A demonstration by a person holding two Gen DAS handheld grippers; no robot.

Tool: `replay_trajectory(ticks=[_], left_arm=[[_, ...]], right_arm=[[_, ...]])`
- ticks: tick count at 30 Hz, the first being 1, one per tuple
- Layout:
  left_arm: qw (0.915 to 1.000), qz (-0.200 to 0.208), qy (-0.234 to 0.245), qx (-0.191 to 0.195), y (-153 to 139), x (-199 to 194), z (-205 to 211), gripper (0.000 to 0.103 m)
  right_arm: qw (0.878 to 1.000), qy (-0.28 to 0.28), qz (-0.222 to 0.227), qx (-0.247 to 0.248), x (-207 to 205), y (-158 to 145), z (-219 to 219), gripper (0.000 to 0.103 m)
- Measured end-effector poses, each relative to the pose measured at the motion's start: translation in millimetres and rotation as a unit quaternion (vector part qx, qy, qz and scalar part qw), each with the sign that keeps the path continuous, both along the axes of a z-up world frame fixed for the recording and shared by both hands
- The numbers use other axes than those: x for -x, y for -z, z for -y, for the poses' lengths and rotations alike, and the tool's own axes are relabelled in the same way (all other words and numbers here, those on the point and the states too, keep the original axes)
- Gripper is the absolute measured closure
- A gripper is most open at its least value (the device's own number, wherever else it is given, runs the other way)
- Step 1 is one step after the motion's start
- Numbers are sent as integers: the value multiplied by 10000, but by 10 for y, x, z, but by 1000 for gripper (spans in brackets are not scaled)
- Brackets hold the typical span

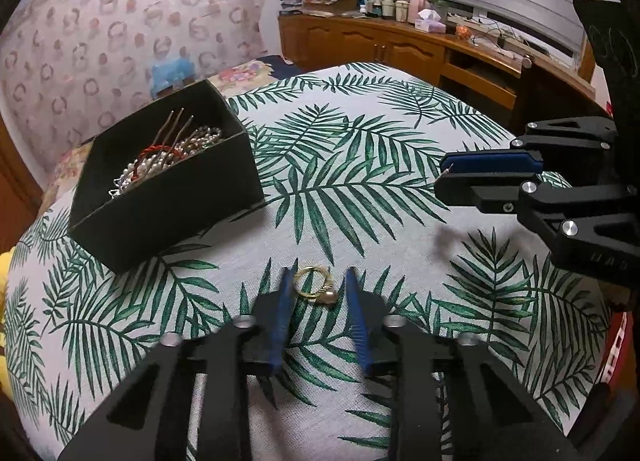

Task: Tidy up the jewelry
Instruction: 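Grasp the gold pearl ring with the left tool while the right tool grasps the star earring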

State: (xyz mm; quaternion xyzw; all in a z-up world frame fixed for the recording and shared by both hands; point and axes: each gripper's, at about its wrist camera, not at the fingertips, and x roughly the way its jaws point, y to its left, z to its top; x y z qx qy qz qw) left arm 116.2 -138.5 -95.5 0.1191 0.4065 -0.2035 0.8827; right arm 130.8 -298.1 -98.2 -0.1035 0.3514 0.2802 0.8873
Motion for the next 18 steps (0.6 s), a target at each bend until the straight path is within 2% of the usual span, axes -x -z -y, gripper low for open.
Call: replay_trajectory(ticks=[10,18], left_arm=[[9995,189,-159,171,-145,-33,-140,83],[9979,398,-368,343,-371,-135,-436,83]], right_arm=[[9999,-95,53,-48,-31,-64,-48,86],[9991,-350,181,-137,-193,-248,-367,86]])
